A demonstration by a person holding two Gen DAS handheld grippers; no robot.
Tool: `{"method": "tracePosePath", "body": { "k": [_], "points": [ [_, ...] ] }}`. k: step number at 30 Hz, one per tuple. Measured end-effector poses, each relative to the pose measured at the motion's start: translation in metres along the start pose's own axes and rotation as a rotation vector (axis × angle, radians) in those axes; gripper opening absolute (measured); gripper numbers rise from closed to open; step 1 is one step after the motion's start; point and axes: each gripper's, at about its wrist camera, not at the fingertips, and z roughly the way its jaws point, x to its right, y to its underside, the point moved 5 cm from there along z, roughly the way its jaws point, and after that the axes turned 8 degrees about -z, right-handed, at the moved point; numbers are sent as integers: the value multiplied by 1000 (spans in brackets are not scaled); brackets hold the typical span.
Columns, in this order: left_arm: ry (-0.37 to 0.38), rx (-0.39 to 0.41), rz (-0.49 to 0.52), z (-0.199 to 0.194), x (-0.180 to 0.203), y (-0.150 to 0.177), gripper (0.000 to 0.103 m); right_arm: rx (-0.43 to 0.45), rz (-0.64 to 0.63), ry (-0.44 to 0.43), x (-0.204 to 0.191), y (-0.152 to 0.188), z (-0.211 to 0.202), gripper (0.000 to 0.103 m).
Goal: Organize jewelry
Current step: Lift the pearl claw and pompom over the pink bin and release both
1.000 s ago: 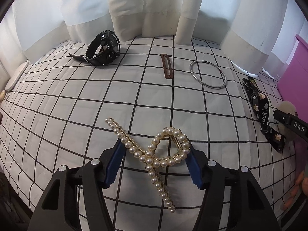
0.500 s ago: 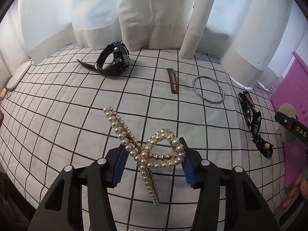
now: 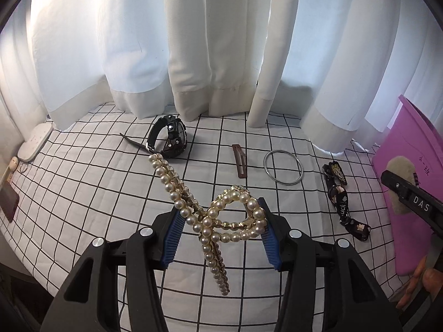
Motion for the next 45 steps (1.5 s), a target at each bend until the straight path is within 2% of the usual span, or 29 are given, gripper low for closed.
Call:
{"method": "tracePosePath", "body": {
  "k": [12,20,25,35,40,45],
  "points": [
    [61,82,79,-47,31,-33,49,108,-10,-56,-16,-29,-67,54],
    [150,147,161,-78,76,-54,49,212,15,-47,3,-48,-122,54],
    [230,157,218,-92,119,-57,49,248,67,13,41,-46,-148,54],
    [432,135,331,-118,230,-53,49,270,206,204,146,-21,-193,54],
    [490,123,381,-125,283,-48,49,254,271,275,192,-5,-202,54],
    [512,99,415,-122,329,-37,49,222,313,289,225,5,-200,54]
  ]
}}
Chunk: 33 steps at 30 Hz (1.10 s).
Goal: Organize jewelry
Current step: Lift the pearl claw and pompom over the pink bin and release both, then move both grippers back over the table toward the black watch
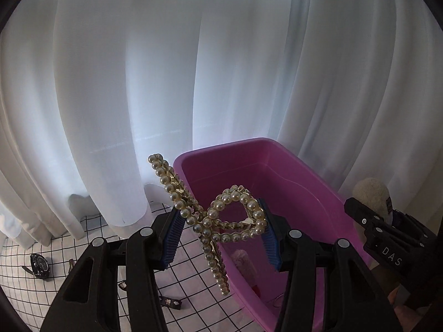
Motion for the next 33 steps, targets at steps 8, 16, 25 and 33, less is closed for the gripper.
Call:
{"method": "tracePosePath", "body": {
  "k": [8,16,25,33],
  "points": [
    [-12,-89,15,45,28,10,49,-129,-1,-26,19,15,45,54],
    [-57,-122,25,67,28,17,44,-198,0,-50,19,26,72,55],
    [-86,-136,51,73,36,19,48,-229,-10,-44,21,23,78,61],
    [-113,-120,52,73,34,17,80,-227,5,-44,28,20,76,63]
  ]
}}
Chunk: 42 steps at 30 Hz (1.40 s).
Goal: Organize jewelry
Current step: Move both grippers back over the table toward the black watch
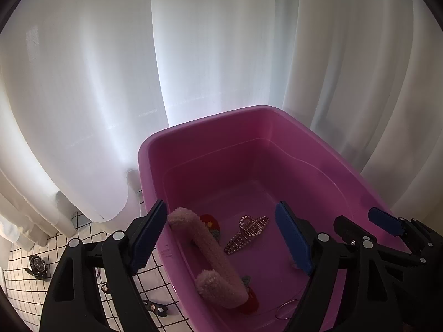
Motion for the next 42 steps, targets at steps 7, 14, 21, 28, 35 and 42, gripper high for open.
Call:
{"method": "tracePosePath", "body": {
  "k": [7,14,21,28,35,42],
  "points": [
    [-18,16,-24,-5,-8,-3,90,17,5,-8,1,-2,-9,63],
    [-29,52,-56,-25,-24,-8,96,42,-7,-29,-8,-2,-19,64],
    [-64,89,-78,-53,-54,-8,96,61,-46,-62,-37,-2,-26,64],
    [-91,110,-148,-76,-100,-4,96,69,-104,-100,-79,-2,-33,66],
    [-159,120,-220,-97,-160,14,96,92,-178,-162,-132,3,-48,66],
    [-223,90,-290,-112,-229,47,97,97,-277,-263,-201,17,-56,69]
  ]
}}
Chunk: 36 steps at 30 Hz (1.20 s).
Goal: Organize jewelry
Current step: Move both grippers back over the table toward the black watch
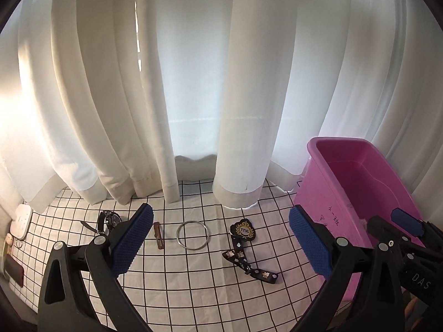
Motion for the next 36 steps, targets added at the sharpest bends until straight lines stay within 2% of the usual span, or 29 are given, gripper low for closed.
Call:
{"method": "tracePosePath", "body": {
  "k": [5,13,17,24,36],
  "points": [
    [-63,-45,-62,3,-59,16,97,-2,-25,-81,-38,-5,12,69],
    [-189,-102,-150,5,-151,48,97,-71,-60,-135,-80,3,41,71],
    [-215,-132,-185,12,-185,62,97,-109,-69,-152,-94,12,57,71],
    [-237,-173,-233,32,-220,76,96,-183,-72,-152,-112,34,89,71],
    [-259,-220,-249,89,-252,83,96,-259,-29,-109,-111,62,134,71]
  ]
}}
